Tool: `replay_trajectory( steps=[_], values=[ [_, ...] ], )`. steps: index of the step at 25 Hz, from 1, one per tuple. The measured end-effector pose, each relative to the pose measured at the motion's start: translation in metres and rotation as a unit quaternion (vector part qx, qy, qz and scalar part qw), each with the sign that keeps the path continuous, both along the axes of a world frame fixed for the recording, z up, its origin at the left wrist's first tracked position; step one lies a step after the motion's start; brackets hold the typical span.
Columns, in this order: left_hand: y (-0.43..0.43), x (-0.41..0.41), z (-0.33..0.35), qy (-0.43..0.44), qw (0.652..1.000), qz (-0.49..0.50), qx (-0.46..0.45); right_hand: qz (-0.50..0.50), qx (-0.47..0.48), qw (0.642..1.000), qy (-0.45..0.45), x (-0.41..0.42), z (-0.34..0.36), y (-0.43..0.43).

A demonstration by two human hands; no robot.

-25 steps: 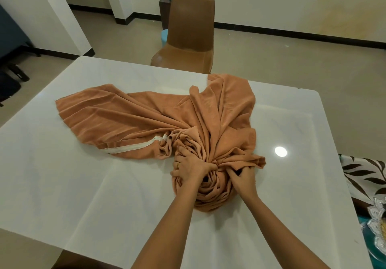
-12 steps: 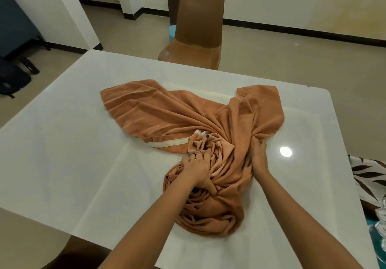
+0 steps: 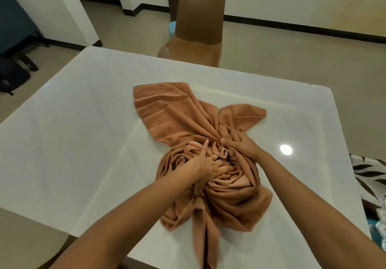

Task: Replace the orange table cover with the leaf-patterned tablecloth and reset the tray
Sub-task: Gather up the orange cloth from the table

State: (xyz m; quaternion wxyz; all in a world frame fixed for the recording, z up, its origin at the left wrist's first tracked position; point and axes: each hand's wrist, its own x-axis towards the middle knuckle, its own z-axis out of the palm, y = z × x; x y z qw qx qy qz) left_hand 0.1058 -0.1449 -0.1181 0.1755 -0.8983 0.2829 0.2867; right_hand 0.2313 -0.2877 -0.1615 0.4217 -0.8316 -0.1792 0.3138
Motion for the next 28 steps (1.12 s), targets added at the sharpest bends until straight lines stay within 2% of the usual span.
replay_trajectory(
  steps=[2, 4, 6, 7, 8, 9, 11, 12, 13, 14, 15, 18, 19, 21, 25, 26, 28],
  values=[
    [0.013, 0.003, 0.0, -0.041, 0.999, -0.008, -0.02, 0.013, -0.018, 0.999, 0.026, -0.004, 0.003, -0.001],
    [0.027, -0.001, -0.004, -0.098, 0.992, 0.028, -0.072, 0.014, 0.009, 0.999, 0.042, -0.006, 0.004, -0.006],
    [0.042, -0.014, -0.007, -0.183, 0.963, 0.148, -0.131, 0.023, 0.019, 0.999, 0.03, -0.007, 0.005, -0.012],
    [0.046, -0.022, -0.009, -0.232, 0.926, 0.25, -0.163, 0.013, 0.008, 1.0, 0.026, -0.008, 0.005, -0.014],
    [0.048, -0.03, -0.01, -0.272, 0.862, 0.378, -0.199, -0.005, 0.001, 1.0, 0.027, -0.01, 0.006, -0.017],
    [0.047, -0.038, -0.011, -0.285, 0.767, 0.525, -0.236, -0.03, -0.008, 0.999, 0.019, -0.014, 0.005, -0.018],
    [0.037, -0.053, -0.015, -0.227, 0.516, 0.781, -0.27, -0.073, -0.007, 0.997, -0.014, -0.024, 0.005, -0.018],
    [0.03, -0.058, -0.017, -0.182, 0.406, 0.85, -0.281, -0.09, -0.006, 0.995, -0.031, -0.031, 0.007, -0.018],
    [0.022, -0.059, -0.018, -0.148, 0.327, 0.885, -0.296, -0.097, -0.005, 0.994, -0.047, -0.037, 0.009, -0.017],
    [0.014, -0.056, -0.019, -0.13, 0.277, 0.9, -0.309, -0.103, -0.009, 0.993, -0.052, -0.041, 0.01, -0.017],
    [0.008, -0.051, -0.017, -0.122, 0.253, 0.907, -0.314, -0.107, -0.013, 0.993, -0.047, -0.044, 0.009, -0.017],
    [-0.002, -0.024, 0.001, -0.101, 0.235, 0.909, -0.33, -0.117, -0.014, 0.992, -0.037, -0.057, 0.01, -0.013],
    [-0.004, -0.017, 0.009, -0.085, 0.251, 0.901, -0.344, -0.124, -0.009, 0.991, -0.041, -0.063, 0.009, -0.012],
    [-0.006, -0.01, 0.018, -0.063, 0.344, 0.869, -0.351, -0.126, 0.007, 0.992, -0.032, -0.076, 0.012, -0.014],
    [-0.01, 0.003, 0.017, 0.009, 0.534, 0.776, -0.336, -0.166, 0.061, 0.979, 0.101, -0.072, 0.015, -0.034],
    [-0.013, 0.008, 0.016, 0.023, 0.573, 0.755, -0.319, -0.189, 0.091, 0.969, 0.126, -0.066, 0.016, -0.037],
    [-0.024, 0.017, 0.013, 0.037, 0.62, 0.726, -0.296, -0.203, 0.11, 0.965, 0.126, -0.059, 0.017, -0.04]
  ],
)
